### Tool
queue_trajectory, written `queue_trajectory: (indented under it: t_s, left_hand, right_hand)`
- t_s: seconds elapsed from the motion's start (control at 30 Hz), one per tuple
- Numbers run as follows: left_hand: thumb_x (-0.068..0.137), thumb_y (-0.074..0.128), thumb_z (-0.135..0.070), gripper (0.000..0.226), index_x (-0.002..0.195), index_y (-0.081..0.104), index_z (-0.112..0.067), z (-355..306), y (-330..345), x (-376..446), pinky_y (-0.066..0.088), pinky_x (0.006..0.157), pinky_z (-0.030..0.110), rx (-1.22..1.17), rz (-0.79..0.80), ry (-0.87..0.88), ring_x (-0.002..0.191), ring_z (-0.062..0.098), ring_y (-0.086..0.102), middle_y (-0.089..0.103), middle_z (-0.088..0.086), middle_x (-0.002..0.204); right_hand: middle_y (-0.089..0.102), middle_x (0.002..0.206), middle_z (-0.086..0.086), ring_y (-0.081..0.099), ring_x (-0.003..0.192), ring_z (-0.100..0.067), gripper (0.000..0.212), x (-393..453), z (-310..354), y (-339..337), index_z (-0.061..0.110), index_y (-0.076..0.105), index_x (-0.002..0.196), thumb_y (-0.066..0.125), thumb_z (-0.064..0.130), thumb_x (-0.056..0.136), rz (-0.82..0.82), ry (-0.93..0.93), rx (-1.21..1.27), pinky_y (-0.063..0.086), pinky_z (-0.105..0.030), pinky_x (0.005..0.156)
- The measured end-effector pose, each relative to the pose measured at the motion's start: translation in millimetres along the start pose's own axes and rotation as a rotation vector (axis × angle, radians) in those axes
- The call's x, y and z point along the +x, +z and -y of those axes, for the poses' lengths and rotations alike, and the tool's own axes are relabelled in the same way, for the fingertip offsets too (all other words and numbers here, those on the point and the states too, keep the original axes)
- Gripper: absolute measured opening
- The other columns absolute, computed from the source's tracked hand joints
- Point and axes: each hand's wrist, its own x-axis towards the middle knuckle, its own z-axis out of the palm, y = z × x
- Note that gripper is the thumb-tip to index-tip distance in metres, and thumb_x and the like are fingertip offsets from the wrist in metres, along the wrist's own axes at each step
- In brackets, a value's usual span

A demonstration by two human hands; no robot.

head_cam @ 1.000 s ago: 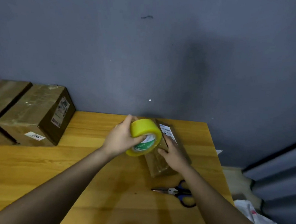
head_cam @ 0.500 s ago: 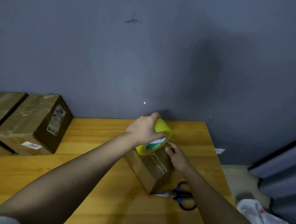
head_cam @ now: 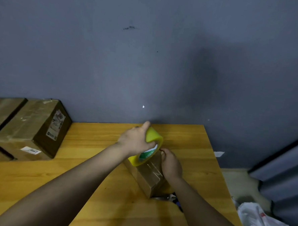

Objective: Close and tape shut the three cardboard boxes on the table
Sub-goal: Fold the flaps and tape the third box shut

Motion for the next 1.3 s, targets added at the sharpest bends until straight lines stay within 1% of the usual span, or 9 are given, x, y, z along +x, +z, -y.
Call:
queue_trajectory:
  t_s: [0.1, 0.17, 0.27, 0.33, 0.43, 0.53, 0.63, 1.13, 1.3]
  left_hand:
    - [0.083, 0.058, -0.056, 0.063, 0.131, 0.035, -0.022, 4.9, 0.3, -4.5, 0.042, 0.072, 0.032, 0.01, -0.023, -0.001, 0.106, 0.034, 0.058, 0.061, 0.012, 0.116]
    - [0.083, 0.058, -0.056, 0.062, 0.13, 0.035, -0.022, 8.5, -0.7, -6.2, 0.042, 0.073, 0.032, -0.03, -0.03, -0.004, 0.108, 0.033, 0.057, 0.061, 0.011, 0.117]
    - [0.083, 0.059, -0.056, 0.063, 0.131, 0.036, -0.023, 10.9, -0.3, -9.0, 0.043, 0.075, 0.031, -0.085, -0.047, -0.019, 0.108, 0.031, 0.058, 0.06, 0.009, 0.121]
    - [0.081, 0.061, -0.057, 0.062, 0.127, 0.036, -0.023, 10.3, -0.2, -11.7, 0.044, 0.072, 0.032, -0.103, -0.075, -0.014, 0.104, 0.031, 0.06, 0.061, 0.007, 0.116]
    - [0.078, 0.064, -0.055, 0.058, 0.119, 0.034, -0.026, 14.1, 1.2, -19.8, 0.038, 0.062, 0.03, -0.213, -0.141, 0.013, 0.09, 0.031, 0.062, 0.059, 0.004, 0.097]
    - [0.076, 0.062, -0.052, 0.064, 0.13, 0.032, -0.037, 24.5, 6.5, -30.2, 0.048, 0.071, 0.033, -0.218, -0.136, 0.102, 0.1, 0.031, 0.061, 0.058, 0.003, 0.119]
    - [0.081, 0.059, -0.051, 0.07, 0.141, 0.023, -0.047, 28.4, 8.8, -34.2, 0.05, 0.078, 0.032, -0.149, -0.132, 0.145, 0.106, 0.029, 0.061, 0.062, 0.004, 0.122]
    - [0.085, 0.055, -0.05, 0.062, 0.141, 0.034, -0.038, 25.0, -30.7, -37.1, 0.045, 0.079, 0.03, 0.244, 0.079, 0.197, 0.115, 0.026, 0.056, 0.064, 0.005, 0.119]
    - [0.085, 0.054, -0.053, 0.062, 0.14, 0.031, -0.038, 36.3, -37.3, -48.7, 0.045, 0.08, 0.03, 0.261, 0.198, 0.145, 0.116, 0.026, 0.054, 0.061, 0.004, 0.123]
  right_hand:
    - [0.043, 0.142, -0.007, 0.043, 0.127, -0.024, 0.042, -10.7, 16.6, 0.1, 0.013, 0.039, 0.139, 0.042, 0.025, 0.099, 0.022, -0.147, -0.229, 0.035, -0.034, 0.099]
    - [0.017, 0.158, -0.005, 0.018, 0.145, -0.023, 0.072, -17.1, 20.6, -2.4, 0.012, 0.016, 0.151, 0.045, 0.048, 0.095, 0.203, -0.133, -0.249, 0.014, -0.042, 0.116]
    - [-0.011, 0.161, -0.001, -0.009, 0.148, -0.02, 0.119, -27.2, 16.5, -1.8, 0.015, -0.008, 0.153, 0.048, 0.082, 0.073, 0.325, -0.159, -0.437, -0.006, -0.051, 0.118]
    - [-0.017, 0.16, -0.003, -0.013, 0.148, -0.021, 0.13, -32.3, 16.0, 2.0, 0.014, -0.011, 0.153, 0.049, 0.088, 0.065, 0.305, -0.172, -0.503, -0.008, -0.052, 0.118]
    - [-0.015, 0.161, -0.002, -0.002, 0.148, -0.023, 0.126, -37.0, 17.8, 8.6, 0.016, -0.009, 0.153, 0.049, 0.087, 0.067, 0.247, -0.165, -0.518, 0.005, -0.049, 0.117]
    - [-0.01, 0.161, 0.0, 0.011, 0.145, -0.025, 0.119, -39.5, 16.8, 9.4, 0.018, -0.005, 0.154, 0.044, 0.087, 0.07, 0.213, -0.178, -0.539, 0.016, -0.046, 0.114]
    - [-0.003, 0.161, 0.0, 0.016, 0.142, -0.027, 0.115, -39.6, 16.0, 7.4, 0.017, -0.001, 0.154, 0.042, 0.085, 0.072, 0.2, -0.178, -0.539, 0.018, -0.046, 0.113]
    - [0.0, 0.161, 0.003, 0.023, 0.138, -0.027, 0.117, -36.3, 19.6, 9.5, 0.018, -0.007, 0.154, 0.045, 0.084, 0.072, 0.181, -0.152, -0.531, 0.025, -0.045, 0.109]
    - [0.001, 0.161, 0.005, 0.025, 0.136, -0.026, 0.118, -36.1, 21.3, 13.7, 0.021, -0.009, 0.153, 0.047, 0.084, 0.07, 0.177, -0.19, -0.555, 0.026, -0.044, 0.107]
